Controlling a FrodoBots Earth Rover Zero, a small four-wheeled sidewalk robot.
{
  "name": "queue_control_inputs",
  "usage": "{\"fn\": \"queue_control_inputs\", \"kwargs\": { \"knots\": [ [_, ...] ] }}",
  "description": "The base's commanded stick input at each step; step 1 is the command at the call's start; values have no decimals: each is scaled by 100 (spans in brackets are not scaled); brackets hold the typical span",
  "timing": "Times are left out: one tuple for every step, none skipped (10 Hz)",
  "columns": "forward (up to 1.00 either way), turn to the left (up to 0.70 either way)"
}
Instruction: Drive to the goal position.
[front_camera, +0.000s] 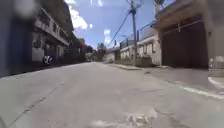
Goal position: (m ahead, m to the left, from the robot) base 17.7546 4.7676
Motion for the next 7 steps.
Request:
{"fn": "queue_control_inputs", "kwargs": {
  "knots": [
    [98, 0],
    [98, 0],
    [98, 0],
    [98, 0],
    [98, 0],
    [98, 0],
    [98, 0]
  ]
}}
